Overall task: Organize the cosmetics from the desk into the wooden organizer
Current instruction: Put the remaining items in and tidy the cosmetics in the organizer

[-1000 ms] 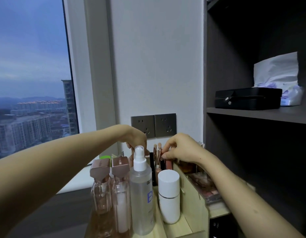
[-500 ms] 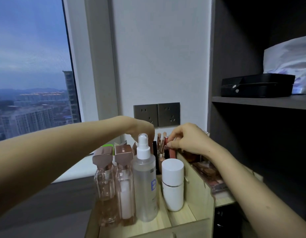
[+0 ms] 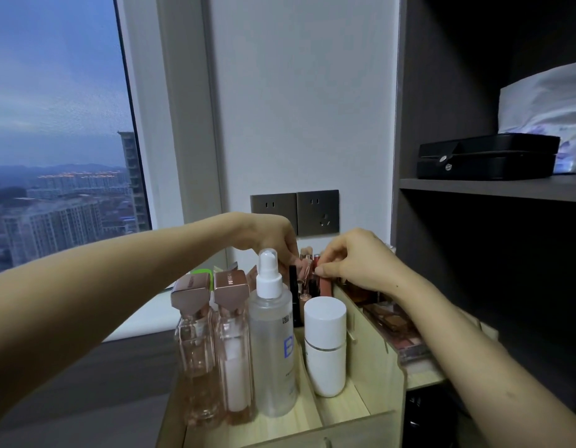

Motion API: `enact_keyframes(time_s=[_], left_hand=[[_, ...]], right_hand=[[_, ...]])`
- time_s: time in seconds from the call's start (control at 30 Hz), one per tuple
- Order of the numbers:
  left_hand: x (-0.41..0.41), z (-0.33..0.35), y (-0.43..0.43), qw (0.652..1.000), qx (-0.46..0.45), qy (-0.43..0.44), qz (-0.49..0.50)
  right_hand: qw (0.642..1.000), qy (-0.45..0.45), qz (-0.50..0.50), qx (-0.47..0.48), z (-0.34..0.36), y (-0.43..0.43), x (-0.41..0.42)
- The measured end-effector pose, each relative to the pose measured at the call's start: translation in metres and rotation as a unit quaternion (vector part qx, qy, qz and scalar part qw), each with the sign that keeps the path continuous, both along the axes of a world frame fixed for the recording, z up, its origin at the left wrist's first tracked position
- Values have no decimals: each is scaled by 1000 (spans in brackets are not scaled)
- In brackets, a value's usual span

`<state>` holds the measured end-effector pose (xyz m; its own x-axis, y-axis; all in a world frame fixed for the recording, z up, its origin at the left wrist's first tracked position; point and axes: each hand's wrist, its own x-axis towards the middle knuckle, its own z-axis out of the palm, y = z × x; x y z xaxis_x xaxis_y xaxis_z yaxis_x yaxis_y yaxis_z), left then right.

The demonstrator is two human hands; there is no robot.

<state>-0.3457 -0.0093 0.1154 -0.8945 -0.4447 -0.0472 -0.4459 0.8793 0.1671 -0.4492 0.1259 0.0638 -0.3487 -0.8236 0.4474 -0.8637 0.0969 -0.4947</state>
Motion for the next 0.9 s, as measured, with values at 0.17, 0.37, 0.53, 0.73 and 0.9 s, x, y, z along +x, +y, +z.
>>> enact_keyframes(time_s=[0.17, 0.37, 0.53, 0.73, 0.9], left_hand=[[2, 0, 6, 998, 36, -43, 9], [14, 12, 6, 992, 110, -52, 17], [18, 14, 8, 992, 110, -56, 22], [20, 15, 10, 986, 146, -75, 29], [34, 23, 10, 988, 123, -97, 6]], right_hand=[[1000, 14, -13, 4, -1, -1, 2], [1000, 17, -13, -7, 1, 1, 3], [1000, 7, -5, -25, 3, 3, 4], [1000, -6, -3, -31, 3, 4, 5], [995, -45, 89, -25, 11, 12, 16]])
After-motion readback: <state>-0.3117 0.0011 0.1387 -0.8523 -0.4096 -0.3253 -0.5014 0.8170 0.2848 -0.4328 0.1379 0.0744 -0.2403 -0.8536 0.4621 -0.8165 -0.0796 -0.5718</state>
